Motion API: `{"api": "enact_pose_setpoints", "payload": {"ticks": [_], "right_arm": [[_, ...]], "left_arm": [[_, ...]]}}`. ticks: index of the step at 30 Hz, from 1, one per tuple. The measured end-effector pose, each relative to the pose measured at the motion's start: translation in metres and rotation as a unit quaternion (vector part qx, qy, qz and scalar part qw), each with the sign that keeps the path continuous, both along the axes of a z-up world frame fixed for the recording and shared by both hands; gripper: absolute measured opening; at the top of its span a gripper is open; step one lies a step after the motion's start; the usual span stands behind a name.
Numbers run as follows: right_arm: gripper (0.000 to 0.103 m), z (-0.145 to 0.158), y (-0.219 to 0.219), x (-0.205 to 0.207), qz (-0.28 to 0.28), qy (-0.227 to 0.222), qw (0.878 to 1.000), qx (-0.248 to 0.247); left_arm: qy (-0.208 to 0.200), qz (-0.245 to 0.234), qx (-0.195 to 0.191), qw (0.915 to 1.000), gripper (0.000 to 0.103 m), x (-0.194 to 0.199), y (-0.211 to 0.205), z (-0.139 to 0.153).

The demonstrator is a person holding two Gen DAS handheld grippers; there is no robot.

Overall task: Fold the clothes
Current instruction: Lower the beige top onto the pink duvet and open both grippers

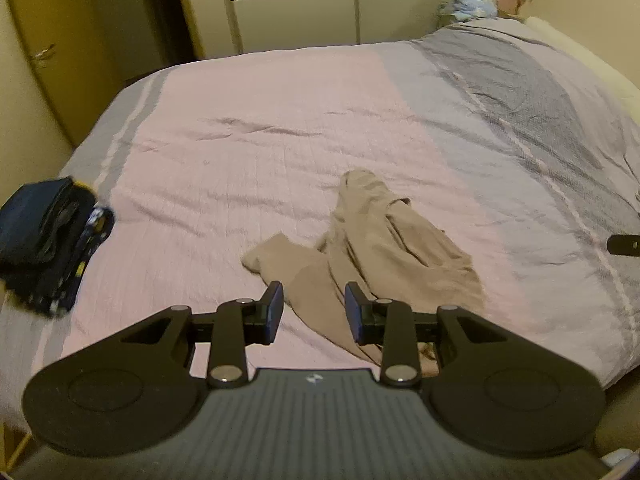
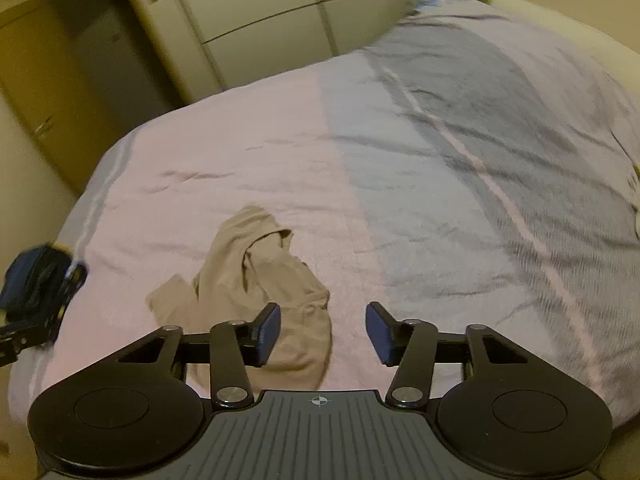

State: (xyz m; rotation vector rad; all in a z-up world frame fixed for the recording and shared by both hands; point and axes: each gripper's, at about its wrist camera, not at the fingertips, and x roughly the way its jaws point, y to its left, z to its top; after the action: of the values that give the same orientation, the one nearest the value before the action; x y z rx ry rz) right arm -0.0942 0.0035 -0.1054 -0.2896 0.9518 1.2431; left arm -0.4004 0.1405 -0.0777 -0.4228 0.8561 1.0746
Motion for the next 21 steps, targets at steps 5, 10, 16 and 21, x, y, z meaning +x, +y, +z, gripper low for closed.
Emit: {"api": "enact_pose_setpoints", "payload": {"ticks": [5,10,16,21], "right_arm": [[0.039,-0.023,0.024,-0.032,-0.068,0.022,0.997,-0.038],[0.019,-0.053,0.037,-0.064,-0.135,0.036,0.988,-0.061],[0.02,-0.096,0.03,-0.065,-0.223,0.096,0.968,-0.07],[0.024,-0.139,0.034,-0.056,-0.268,0.117,0.953,-0.074]], "left_arm": [[0.006,-0.068,-0.025,0.9974,0.029,-0.03,0.065,-0.014],[0.015,-0.135,-0.044,0.9898,0.029,-0.044,0.112,-0.042],[0.018,-0.188,-0.087,0.9781,0.029,-0.034,0.155,-0.085],[0.022,-0.222,-0.103,0.9694,0.029,-0.013,0.178,-0.12]]}}
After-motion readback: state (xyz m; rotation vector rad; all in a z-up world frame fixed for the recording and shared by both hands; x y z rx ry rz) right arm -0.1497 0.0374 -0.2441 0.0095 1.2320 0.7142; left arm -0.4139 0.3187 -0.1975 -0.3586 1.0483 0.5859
